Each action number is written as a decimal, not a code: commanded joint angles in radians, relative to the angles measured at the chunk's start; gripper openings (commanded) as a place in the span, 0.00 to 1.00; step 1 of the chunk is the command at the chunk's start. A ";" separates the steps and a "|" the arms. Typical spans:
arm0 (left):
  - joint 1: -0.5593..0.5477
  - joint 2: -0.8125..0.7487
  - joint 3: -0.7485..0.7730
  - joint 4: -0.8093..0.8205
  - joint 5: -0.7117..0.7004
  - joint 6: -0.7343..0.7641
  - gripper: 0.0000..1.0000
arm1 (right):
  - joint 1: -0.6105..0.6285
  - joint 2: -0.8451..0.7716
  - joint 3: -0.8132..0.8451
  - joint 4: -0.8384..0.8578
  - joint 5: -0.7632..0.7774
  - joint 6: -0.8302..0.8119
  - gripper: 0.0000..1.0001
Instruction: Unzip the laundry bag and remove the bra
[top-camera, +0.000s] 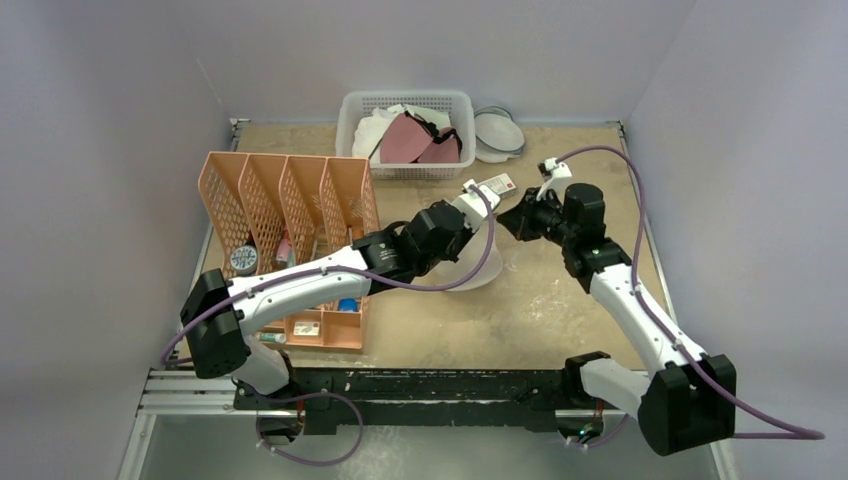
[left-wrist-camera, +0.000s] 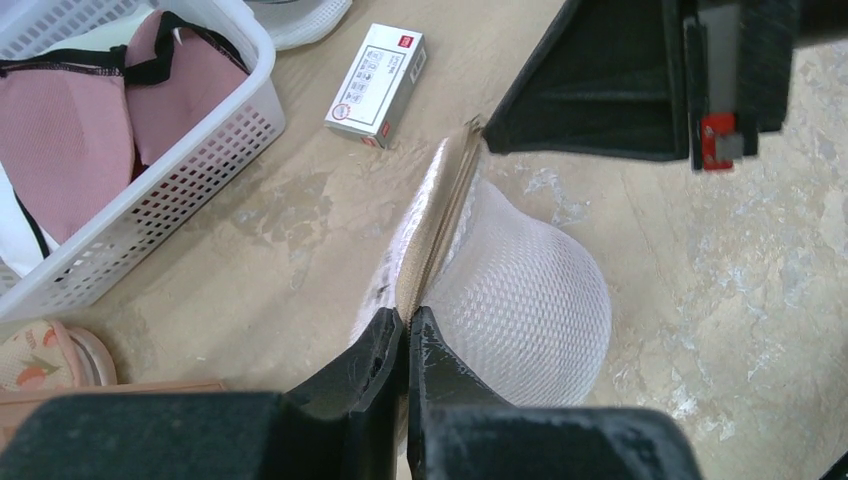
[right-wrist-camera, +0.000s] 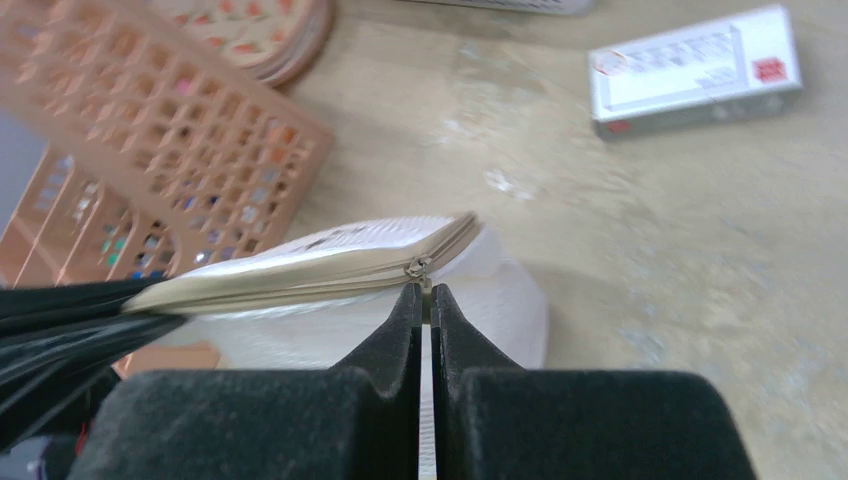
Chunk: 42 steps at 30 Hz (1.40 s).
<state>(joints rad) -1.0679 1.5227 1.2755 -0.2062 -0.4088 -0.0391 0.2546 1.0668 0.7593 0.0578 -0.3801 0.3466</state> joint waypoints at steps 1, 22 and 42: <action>-0.005 -0.065 0.007 0.048 -0.070 0.020 0.00 | -0.129 0.041 0.020 -0.041 0.041 0.040 0.00; -0.009 -0.080 -0.001 0.066 -0.016 0.019 0.41 | -0.053 -0.016 -0.003 0.191 -0.372 -0.012 0.00; -0.084 -0.007 0.021 0.015 -0.263 0.120 0.00 | 0.017 -0.013 0.013 0.141 -0.305 -0.044 0.00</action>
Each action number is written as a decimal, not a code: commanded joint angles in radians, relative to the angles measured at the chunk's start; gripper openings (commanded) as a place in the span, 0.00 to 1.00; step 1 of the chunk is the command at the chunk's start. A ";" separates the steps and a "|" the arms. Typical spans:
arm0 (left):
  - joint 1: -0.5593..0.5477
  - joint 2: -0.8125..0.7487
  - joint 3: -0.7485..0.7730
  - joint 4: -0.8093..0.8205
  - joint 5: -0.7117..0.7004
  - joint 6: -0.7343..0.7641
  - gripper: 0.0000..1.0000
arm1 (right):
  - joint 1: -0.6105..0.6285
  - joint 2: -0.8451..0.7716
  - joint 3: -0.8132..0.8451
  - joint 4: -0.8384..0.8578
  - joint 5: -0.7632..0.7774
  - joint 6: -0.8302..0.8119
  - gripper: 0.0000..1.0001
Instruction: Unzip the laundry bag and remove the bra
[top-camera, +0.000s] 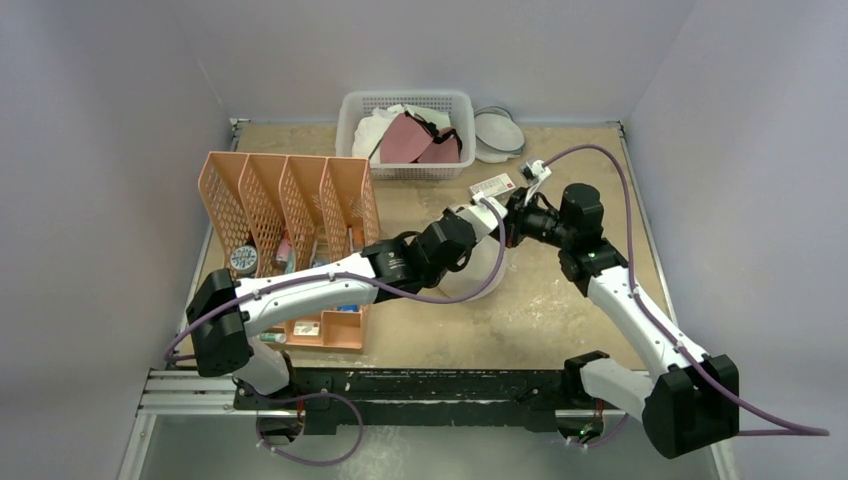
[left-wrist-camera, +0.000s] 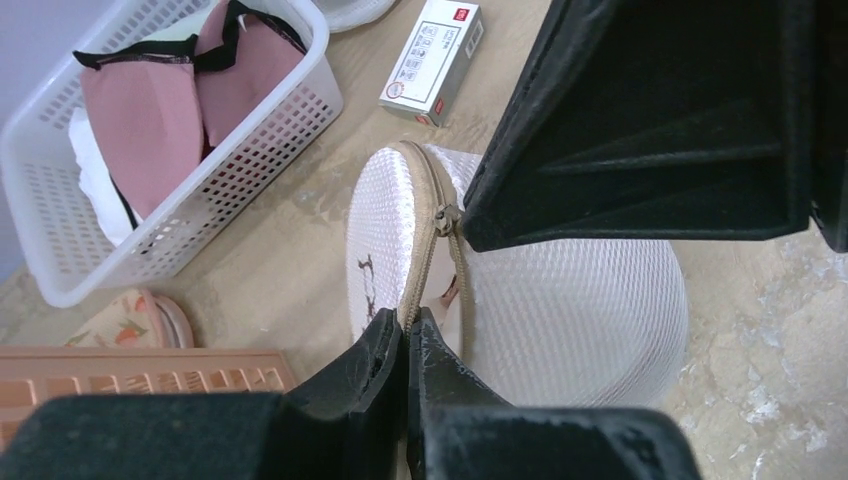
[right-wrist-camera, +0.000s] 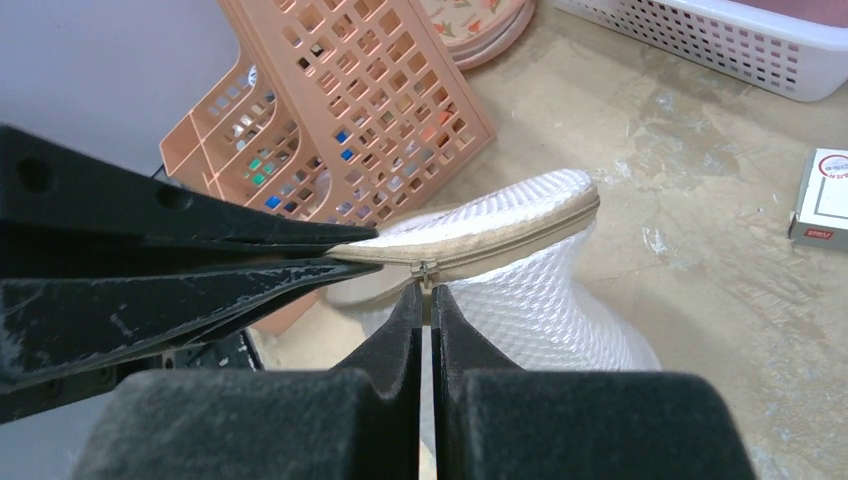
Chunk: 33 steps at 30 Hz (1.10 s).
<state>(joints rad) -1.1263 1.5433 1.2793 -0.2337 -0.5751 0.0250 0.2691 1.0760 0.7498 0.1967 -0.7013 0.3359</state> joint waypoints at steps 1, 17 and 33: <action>-0.035 -0.040 0.006 0.056 -0.112 0.068 0.00 | 0.002 -0.023 0.023 -0.017 0.025 -0.040 0.00; -0.075 -0.153 -0.070 0.169 -0.230 0.125 0.00 | -0.073 0.061 0.067 -0.073 0.175 -0.069 0.00; -0.073 -0.048 -0.020 0.102 -0.270 0.101 0.37 | -0.035 0.013 0.072 -0.069 -0.147 -0.138 0.00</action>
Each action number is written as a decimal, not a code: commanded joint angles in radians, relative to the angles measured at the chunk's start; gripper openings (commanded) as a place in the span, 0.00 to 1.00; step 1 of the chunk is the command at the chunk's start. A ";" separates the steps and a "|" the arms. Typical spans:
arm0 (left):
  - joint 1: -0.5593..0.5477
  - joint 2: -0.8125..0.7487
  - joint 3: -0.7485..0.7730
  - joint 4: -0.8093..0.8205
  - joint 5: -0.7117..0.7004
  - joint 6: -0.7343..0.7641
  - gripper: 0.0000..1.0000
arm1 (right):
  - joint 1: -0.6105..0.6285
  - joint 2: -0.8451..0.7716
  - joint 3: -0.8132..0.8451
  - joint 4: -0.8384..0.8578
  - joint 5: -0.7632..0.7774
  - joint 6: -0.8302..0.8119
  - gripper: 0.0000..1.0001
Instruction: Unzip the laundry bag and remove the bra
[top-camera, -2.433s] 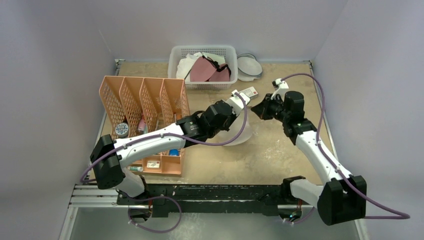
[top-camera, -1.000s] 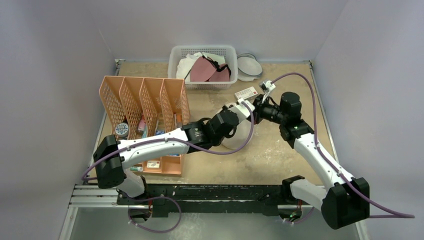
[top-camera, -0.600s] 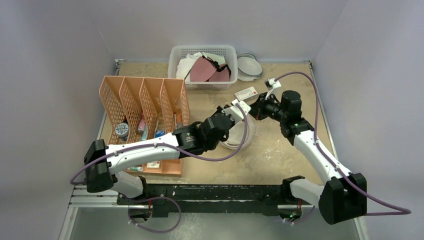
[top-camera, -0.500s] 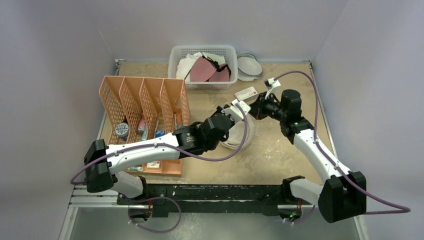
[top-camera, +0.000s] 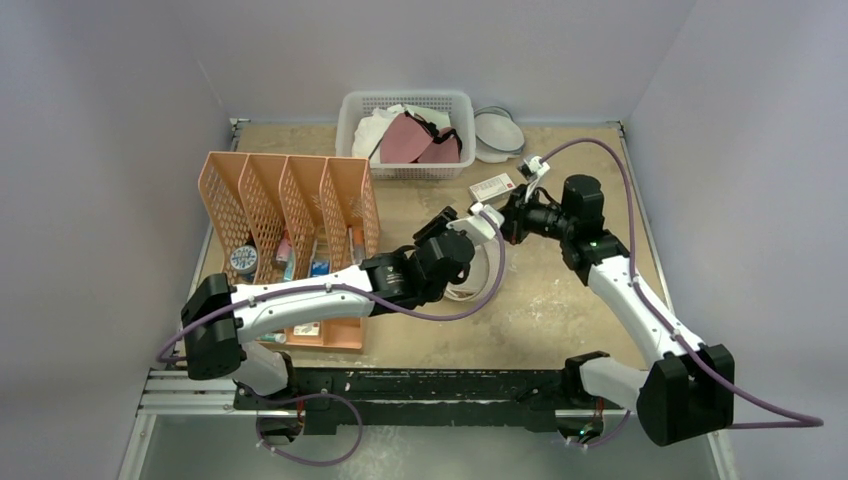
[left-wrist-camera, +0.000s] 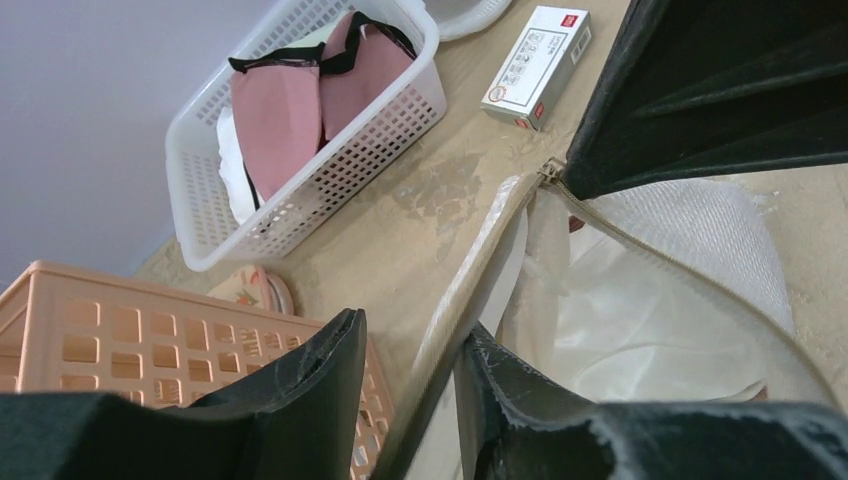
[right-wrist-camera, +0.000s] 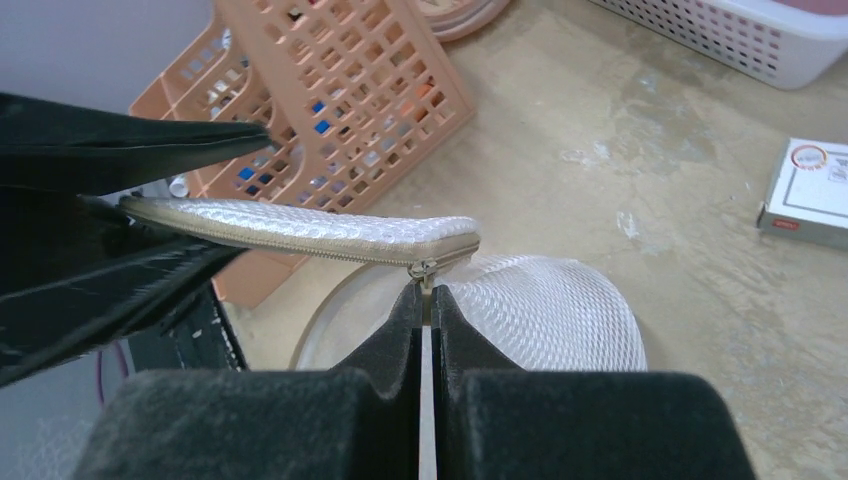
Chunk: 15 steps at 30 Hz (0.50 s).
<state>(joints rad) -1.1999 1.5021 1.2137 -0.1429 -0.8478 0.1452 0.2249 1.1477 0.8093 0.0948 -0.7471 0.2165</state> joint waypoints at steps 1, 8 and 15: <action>0.000 -0.005 0.037 0.021 0.003 -0.014 0.39 | 0.010 -0.062 0.015 0.029 -0.112 -0.024 0.00; -0.001 0.008 0.086 -0.045 0.010 -0.030 0.25 | 0.011 -0.070 0.000 0.031 -0.154 -0.039 0.00; -0.003 -0.057 0.031 0.024 -0.022 0.039 0.00 | 0.010 -0.048 0.029 -0.056 -0.051 -0.084 0.00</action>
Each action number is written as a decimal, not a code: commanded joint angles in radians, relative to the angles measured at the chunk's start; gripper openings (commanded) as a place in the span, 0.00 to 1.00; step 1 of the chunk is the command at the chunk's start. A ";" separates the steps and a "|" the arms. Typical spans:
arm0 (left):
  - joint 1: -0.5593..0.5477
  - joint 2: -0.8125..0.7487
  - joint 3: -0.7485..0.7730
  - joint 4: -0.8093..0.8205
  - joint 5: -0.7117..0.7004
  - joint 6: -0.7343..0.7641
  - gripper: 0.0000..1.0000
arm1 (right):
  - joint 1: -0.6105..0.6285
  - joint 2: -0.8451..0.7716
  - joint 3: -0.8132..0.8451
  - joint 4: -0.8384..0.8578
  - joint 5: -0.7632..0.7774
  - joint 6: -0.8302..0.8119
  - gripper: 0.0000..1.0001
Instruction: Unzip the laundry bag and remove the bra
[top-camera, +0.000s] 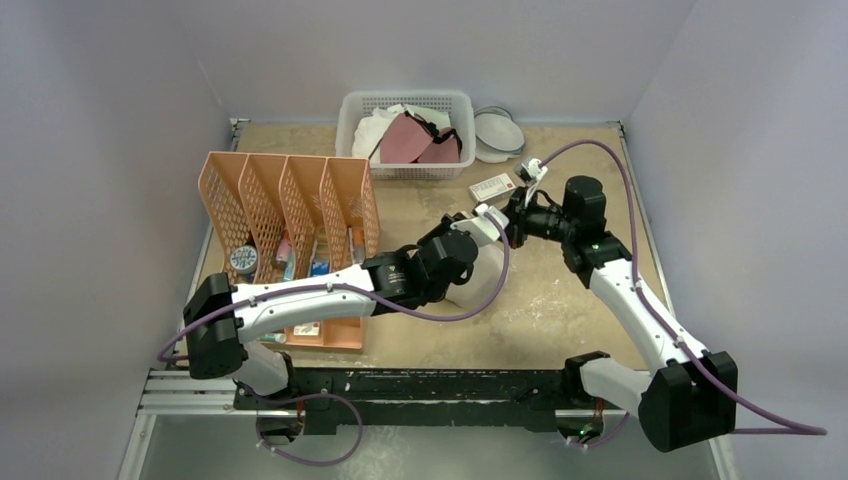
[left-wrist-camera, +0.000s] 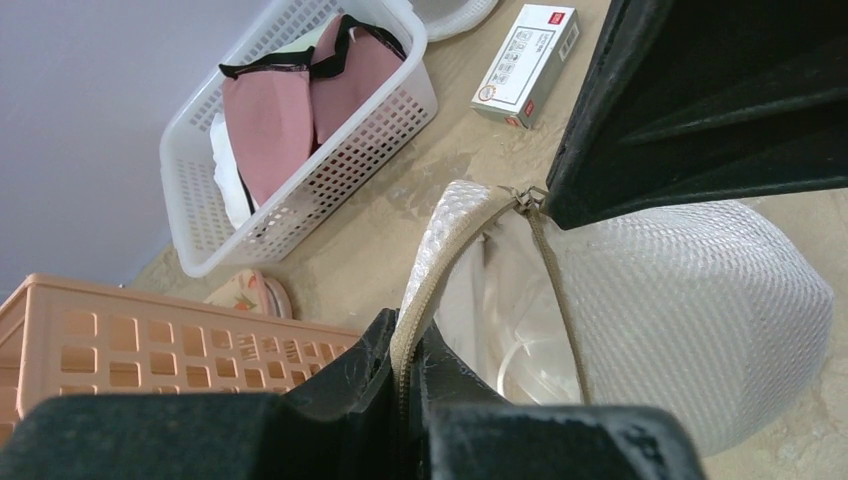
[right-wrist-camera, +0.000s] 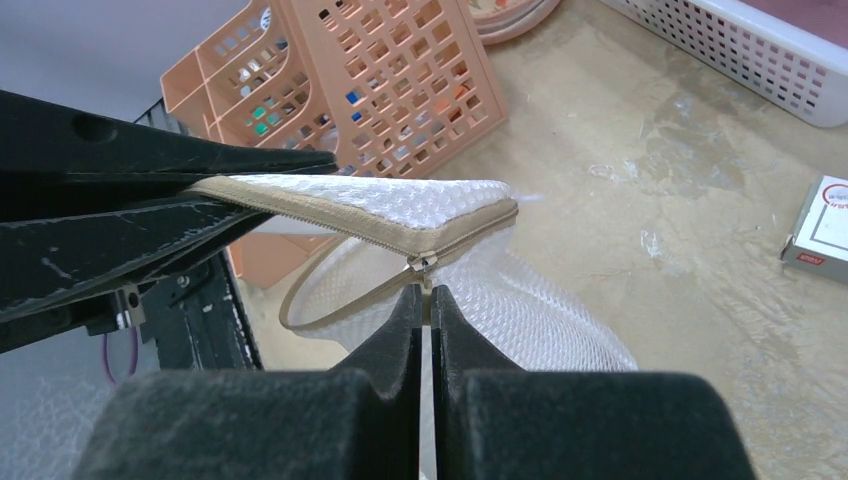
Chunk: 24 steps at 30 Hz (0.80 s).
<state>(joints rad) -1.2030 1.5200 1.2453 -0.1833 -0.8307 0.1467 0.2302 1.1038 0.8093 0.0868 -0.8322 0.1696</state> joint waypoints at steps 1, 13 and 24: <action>0.000 -0.081 -0.001 0.064 -0.040 0.044 0.00 | 0.004 -0.005 0.030 -0.051 0.050 -0.045 0.00; -0.010 -0.239 -0.107 0.079 0.256 0.172 0.00 | -0.002 0.032 0.063 -0.029 0.209 -0.060 0.03; -0.009 -0.303 -0.125 0.108 0.361 0.142 0.00 | 0.001 0.139 0.058 0.072 0.025 -0.092 0.10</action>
<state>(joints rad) -1.2083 1.2701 1.1065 -0.1623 -0.5293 0.2848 0.2420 1.1957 0.8375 0.1116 -0.7956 0.1265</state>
